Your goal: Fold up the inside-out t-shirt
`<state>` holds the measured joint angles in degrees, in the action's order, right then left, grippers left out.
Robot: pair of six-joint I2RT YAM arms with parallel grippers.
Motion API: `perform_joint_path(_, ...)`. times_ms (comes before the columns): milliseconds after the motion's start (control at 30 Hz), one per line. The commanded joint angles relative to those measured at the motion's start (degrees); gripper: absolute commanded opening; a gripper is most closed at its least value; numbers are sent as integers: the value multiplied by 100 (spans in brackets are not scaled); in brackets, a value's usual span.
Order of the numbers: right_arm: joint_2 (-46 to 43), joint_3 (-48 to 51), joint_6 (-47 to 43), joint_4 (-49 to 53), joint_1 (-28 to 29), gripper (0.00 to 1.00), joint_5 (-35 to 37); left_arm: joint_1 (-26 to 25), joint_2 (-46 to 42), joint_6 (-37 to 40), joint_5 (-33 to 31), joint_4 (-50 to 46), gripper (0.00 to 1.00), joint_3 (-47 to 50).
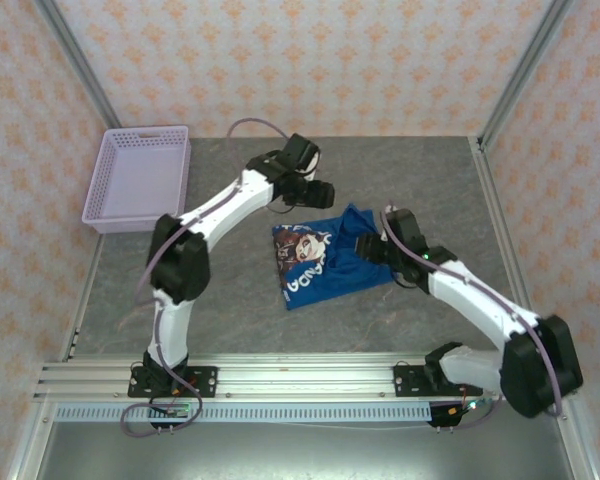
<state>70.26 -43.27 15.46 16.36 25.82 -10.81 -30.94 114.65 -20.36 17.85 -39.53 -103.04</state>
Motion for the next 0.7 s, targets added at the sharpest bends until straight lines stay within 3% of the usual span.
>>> perform_joint_path(0, 651, -589, -574, 500, 50, 53, 217, 105, -829, -99, -453, 569, 68, 1124)
perform_joint_path(133, 1315, -1004, -743, 1064, 46, 53, 603, 92, -1292, -265, -137, 804, 69, 2086)
perform_joint_path(467, 1940, -1228, -766, 1244, -6, 30, 670, 31, -1287, -557, 177, 1305, 68, 3117)
perform_joint_path(667, 1773, -1084, -720, 1253, -92, 5, 633, 27, -1277, -634, 147, 1491, 68, 3406)
